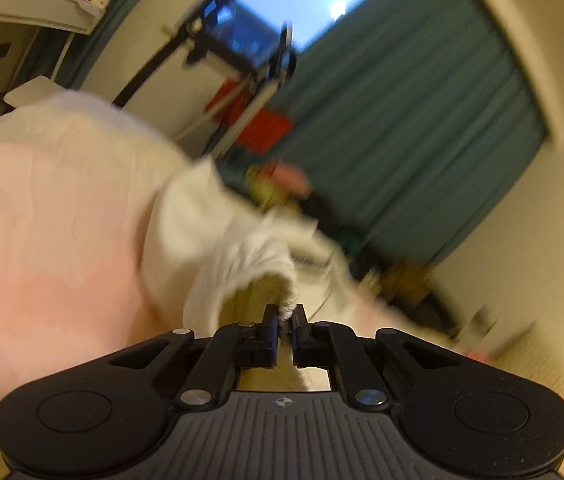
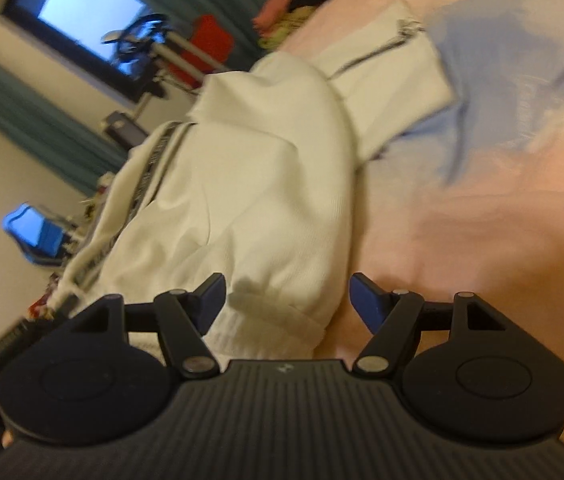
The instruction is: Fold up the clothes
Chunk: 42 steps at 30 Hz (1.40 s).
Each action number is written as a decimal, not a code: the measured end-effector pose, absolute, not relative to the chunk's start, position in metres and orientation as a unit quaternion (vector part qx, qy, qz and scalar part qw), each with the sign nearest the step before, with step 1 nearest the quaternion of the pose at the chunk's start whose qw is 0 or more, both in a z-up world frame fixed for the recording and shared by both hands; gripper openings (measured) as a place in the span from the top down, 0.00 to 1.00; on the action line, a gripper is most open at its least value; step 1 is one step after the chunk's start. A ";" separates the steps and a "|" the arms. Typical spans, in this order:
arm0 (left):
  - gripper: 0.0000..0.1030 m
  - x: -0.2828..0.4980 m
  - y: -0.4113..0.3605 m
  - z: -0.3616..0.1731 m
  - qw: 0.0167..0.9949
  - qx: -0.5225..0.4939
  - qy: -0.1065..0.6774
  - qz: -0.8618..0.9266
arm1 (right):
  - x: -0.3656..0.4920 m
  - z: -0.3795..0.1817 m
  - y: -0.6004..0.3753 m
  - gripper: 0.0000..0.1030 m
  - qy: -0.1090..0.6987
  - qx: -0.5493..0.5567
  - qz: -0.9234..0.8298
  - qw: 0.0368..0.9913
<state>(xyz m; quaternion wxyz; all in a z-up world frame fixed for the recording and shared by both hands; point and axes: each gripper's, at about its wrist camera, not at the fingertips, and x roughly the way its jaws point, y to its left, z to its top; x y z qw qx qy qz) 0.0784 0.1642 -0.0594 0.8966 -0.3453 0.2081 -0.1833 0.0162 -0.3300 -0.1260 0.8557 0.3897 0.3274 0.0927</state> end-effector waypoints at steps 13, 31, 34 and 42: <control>0.94 0.146 0.231 -0.099 0.903 -0.327 0.276 -0.040 | 0.059 -0.149 -0.278 0.31 0.371 0.391 0.173 0.824; 0.93 0.150 0.236 -0.109 0.901 -0.332 0.275 -0.042 | 0.090 -0.149 -0.248 0.70 0.364 0.371 0.181 0.835; 0.93 0.145 0.243 -0.108 0.890 -0.350 0.290 -0.046 | 0.071 -0.122 -0.246 0.74 0.333 0.336 0.181 0.862; 0.91 0.130 0.262 -0.104 0.855 -0.395 0.330 -0.055 | 0.040 -0.102 -0.248 0.75 0.314 0.320 0.195 0.872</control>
